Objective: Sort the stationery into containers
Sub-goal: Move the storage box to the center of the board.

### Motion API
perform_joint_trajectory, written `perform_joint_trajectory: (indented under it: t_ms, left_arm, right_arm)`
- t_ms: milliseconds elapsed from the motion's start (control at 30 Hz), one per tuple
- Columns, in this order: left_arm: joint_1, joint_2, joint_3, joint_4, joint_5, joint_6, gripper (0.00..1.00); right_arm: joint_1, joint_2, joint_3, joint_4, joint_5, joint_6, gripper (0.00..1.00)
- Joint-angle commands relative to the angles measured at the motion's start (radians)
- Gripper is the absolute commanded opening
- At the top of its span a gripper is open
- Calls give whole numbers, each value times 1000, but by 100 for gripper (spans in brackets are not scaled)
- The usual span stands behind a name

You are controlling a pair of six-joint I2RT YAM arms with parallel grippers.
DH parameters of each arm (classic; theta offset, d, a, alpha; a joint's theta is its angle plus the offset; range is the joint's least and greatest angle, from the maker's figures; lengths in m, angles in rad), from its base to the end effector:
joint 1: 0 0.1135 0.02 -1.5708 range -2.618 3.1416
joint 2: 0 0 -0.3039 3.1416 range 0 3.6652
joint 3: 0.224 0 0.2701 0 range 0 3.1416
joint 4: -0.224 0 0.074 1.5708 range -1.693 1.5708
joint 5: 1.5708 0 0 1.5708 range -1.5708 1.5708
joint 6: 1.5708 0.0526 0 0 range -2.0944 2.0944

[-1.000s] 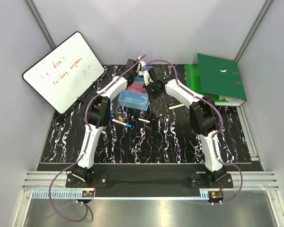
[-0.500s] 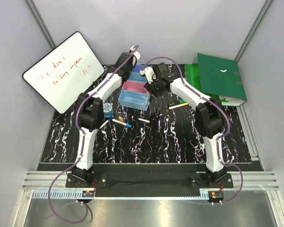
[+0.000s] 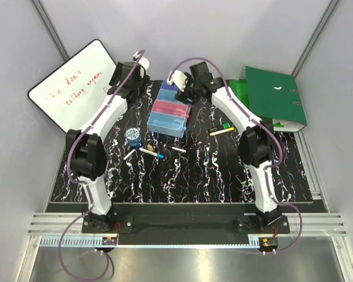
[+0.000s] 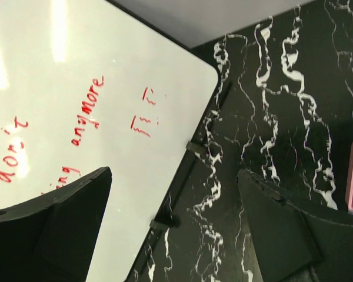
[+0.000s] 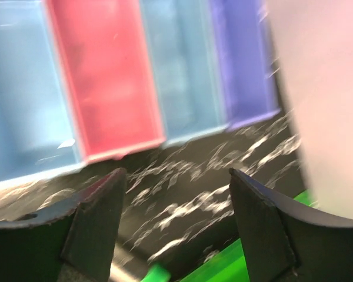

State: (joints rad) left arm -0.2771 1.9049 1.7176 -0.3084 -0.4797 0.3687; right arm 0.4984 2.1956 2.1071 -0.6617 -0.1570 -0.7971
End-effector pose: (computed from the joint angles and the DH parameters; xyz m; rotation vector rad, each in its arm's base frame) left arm 0.4834 -0.1123 0.3531 0.3633 2.0179 0.5510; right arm 0.4858 0.2737 0.3106 -1.4559 1.7932 0.0301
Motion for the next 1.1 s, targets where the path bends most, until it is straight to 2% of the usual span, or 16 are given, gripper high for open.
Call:
perform_joint_trajectory:
  t_ms: [0,100,300,667,800,867,1033,1067]
  left_arm:
    - [-2,-119,-62,26,27,-4,97]
    - [-1,-150,-93,25,26,-2,98]
    - [-1,-182,-125,23,10,10,99]
    - [1,-233,-161,2,-11,52,99]
    - [1,-244,-165,-18,-19,45,99]
    - [1,-251,-174,-24,-25,45,99]
    - [1,-271,-200,-32,-39,64,99]
    - [1,-276,-202,-35,-40,65,99]
  right_arm:
    - [-12,146,249,-67,-58,-129,76]
    - [-12,268,422,-117,-73,-148,74]
    - [-12,386,527,-119,-96,-189,72]
    - [-17,454,548,-96,-111,-180,69]
    - [-18,466,536,-96,-116,-182,63]
    - [-18,466,521,-95,-121,-183,55]
    - [-23,449,478,-95,-131,-175,50]
    - [-21,447,470,-98,-136,-171,46]
